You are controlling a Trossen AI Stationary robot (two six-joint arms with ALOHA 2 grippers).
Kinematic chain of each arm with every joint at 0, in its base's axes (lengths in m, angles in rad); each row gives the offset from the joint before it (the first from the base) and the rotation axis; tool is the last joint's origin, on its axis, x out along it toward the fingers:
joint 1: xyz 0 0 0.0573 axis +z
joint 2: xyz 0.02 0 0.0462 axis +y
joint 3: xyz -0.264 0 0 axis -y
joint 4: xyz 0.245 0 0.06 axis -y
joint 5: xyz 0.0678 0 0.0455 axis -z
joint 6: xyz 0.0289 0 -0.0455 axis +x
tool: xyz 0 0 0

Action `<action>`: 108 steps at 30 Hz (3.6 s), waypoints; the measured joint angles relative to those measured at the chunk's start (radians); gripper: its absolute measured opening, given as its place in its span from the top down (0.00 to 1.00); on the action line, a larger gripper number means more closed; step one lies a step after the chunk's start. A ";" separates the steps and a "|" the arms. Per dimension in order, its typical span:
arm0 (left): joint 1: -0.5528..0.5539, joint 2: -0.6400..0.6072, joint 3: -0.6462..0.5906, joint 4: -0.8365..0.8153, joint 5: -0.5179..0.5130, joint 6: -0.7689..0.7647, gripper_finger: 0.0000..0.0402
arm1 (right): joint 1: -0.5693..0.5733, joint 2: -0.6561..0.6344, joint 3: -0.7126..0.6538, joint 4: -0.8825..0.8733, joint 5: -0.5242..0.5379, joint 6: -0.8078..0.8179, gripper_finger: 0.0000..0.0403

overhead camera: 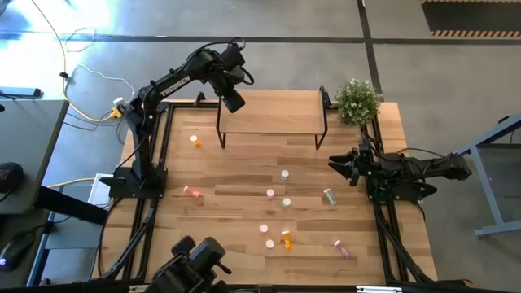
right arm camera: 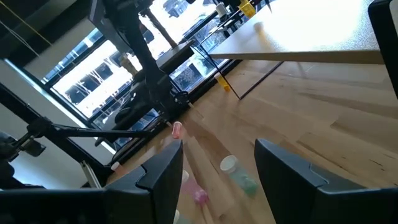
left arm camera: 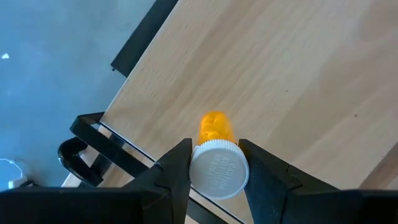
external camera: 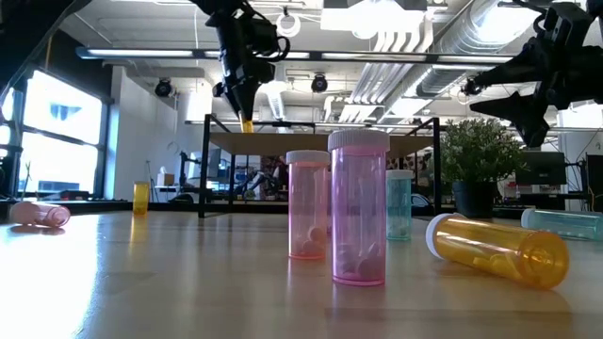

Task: Pick and place medicine bottles onto shelf by color
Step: Put the bottom left orange pill bottle on the shelf, then put the bottom left green pill bottle on the shelf

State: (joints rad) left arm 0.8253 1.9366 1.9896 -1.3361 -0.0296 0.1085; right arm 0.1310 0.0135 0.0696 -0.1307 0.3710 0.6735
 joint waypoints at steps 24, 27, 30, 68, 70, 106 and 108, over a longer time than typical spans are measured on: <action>-0.001 0.029 0.001 0.004 -0.016 0.017 0.71 | 0.000 0.000 0.000 0.000 0.001 0.000 0.53; -0.005 0.029 0.001 0.003 -0.016 0.016 0.70 | 0.000 0.000 0.000 0.000 0.001 0.000 0.53; -0.008 0.032 0.000 -0.003 -0.016 0.018 0.67 | 0.000 0.000 0.000 0.000 0.001 0.000 0.53; -0.028 -0.052 0.332 -0.103 0.151 0.024 0.51 | 0.000 0.014 0.077 0.354 0.154 -0.206 0.53; -0.040 -0.072 0.332 -0.097 0.217 0.024 0.51 | 0.000 0.041 0.137 0.350 0.154 -0.287 0.53; -0.576 -0.509 -0.496 0.662 0.058 -0.420 0.51 | -0.026 0.798 1.177 -0.691 0.091 -0.428 0.48; -0.614 -0.553 -0.562 0.745 0.029 -0.440 0.51 | -0.055 0.820 1.217 -0.738 0.083 -0.430 0.44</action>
State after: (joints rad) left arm 0.2118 1.3833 1.4272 -0.5914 -0.0002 -0.3310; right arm 0.0763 0.8331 1.2865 -0.8691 0.4541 0.2435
